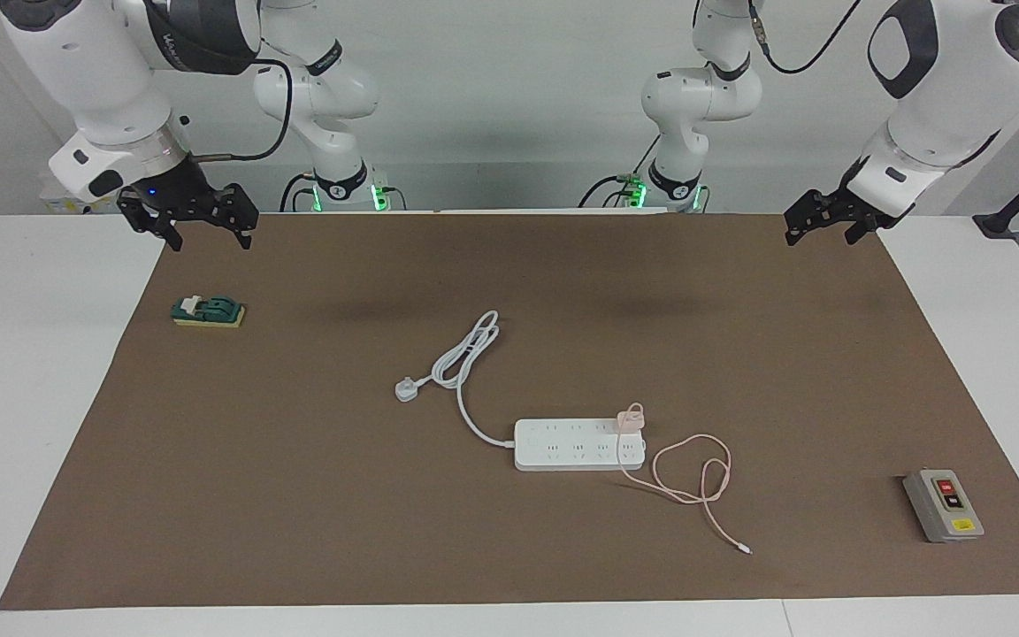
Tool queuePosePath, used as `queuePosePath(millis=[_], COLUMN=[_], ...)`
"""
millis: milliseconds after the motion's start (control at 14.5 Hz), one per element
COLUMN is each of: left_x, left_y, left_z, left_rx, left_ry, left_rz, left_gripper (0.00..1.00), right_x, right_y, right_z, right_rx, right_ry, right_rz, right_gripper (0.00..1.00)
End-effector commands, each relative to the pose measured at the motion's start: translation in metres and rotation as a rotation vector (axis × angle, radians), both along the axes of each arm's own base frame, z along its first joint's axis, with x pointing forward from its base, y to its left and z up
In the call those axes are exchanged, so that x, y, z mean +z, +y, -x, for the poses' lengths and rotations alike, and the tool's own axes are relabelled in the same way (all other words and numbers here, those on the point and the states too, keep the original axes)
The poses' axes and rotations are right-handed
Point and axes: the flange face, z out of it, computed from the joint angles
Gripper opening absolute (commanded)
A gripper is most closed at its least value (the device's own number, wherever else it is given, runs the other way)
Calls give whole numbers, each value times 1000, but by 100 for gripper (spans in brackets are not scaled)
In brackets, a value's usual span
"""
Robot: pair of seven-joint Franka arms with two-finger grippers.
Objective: Unplug charger and place it aside
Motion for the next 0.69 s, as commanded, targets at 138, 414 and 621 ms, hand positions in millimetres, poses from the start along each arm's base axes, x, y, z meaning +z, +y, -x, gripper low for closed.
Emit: queuePosePath(millis=[138, 414, 621], left_x=[1, 0, 2], left_y=[-2, 3, 2], left_z=[5, 8, 4], left_rx=[-19, 14, 149], left_ry=[-17, -11, -43], left_rz=[-16, -20, -40], left_gripper=[100, 100, 100], right_x=[1, 2, 2], right_y=[-3, -3, -3], right_z=[8, 8, 8], right_rx=[-13, -15, -15], right_ry=[7, 5, 5], right_rz=[11, 11, 11], right_gripper=[100, 100, 100])
